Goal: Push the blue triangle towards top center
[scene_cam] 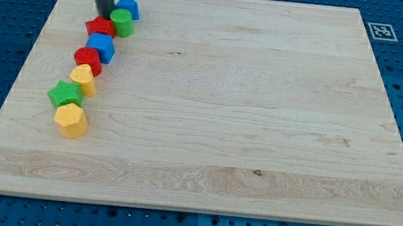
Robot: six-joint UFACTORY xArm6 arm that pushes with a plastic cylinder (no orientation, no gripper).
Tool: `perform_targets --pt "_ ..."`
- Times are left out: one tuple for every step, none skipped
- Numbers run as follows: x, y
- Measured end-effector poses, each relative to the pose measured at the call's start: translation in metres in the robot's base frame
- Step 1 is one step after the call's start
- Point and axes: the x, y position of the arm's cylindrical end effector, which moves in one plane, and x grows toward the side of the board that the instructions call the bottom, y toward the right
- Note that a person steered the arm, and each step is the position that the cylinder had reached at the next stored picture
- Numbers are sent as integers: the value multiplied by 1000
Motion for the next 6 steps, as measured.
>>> perform_targets --pt "0 9" --pt "0 -15" --pt "-9 -23" --pt "-24 -15" --pt "-28 19" --pt "-28 64"
